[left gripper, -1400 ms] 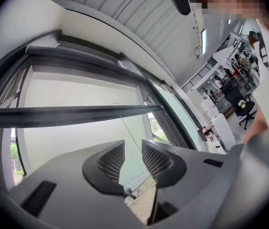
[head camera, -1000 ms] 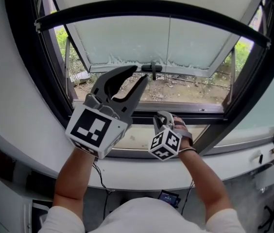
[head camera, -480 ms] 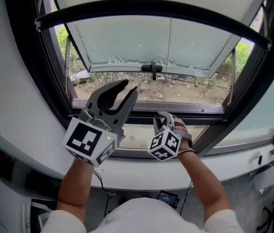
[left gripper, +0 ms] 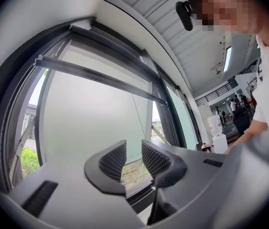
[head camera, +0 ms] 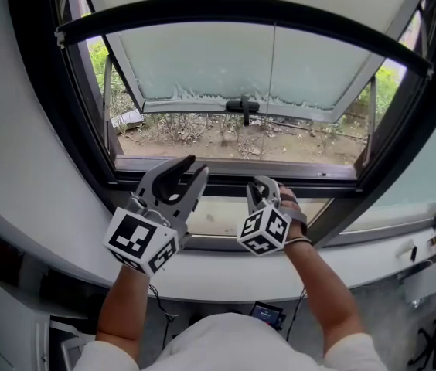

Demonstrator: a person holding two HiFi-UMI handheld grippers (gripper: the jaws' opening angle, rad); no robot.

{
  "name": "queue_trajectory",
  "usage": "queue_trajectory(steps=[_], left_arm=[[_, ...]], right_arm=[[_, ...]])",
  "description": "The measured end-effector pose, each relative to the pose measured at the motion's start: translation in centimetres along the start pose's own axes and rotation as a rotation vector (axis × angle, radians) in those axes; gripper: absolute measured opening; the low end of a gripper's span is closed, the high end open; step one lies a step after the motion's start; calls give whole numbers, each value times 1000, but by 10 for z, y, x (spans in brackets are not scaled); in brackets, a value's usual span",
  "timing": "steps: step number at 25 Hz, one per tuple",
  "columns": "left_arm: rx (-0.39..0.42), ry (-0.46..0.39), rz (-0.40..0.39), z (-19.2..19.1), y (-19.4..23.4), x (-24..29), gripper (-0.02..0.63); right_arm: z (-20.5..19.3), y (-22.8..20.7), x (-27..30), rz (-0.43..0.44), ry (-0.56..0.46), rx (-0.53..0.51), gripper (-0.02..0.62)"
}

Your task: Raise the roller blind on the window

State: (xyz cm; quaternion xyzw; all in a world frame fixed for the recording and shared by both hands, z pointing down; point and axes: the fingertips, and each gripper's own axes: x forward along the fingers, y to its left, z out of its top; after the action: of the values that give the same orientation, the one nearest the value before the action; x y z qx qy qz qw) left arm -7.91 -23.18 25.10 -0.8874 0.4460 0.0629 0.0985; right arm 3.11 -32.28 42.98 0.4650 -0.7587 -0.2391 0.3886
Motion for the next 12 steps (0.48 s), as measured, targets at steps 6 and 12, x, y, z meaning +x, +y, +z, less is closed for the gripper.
queue_trajectory(steps=[6,12], left_arm=[[-61,24,23,-27,6,-17,114],[-116,56,52,-51,12,-34,110]], right_arm=[[-9,-8,-3,-26,2,35,74],[-8,-9,-5,-39,-13,58,74]])
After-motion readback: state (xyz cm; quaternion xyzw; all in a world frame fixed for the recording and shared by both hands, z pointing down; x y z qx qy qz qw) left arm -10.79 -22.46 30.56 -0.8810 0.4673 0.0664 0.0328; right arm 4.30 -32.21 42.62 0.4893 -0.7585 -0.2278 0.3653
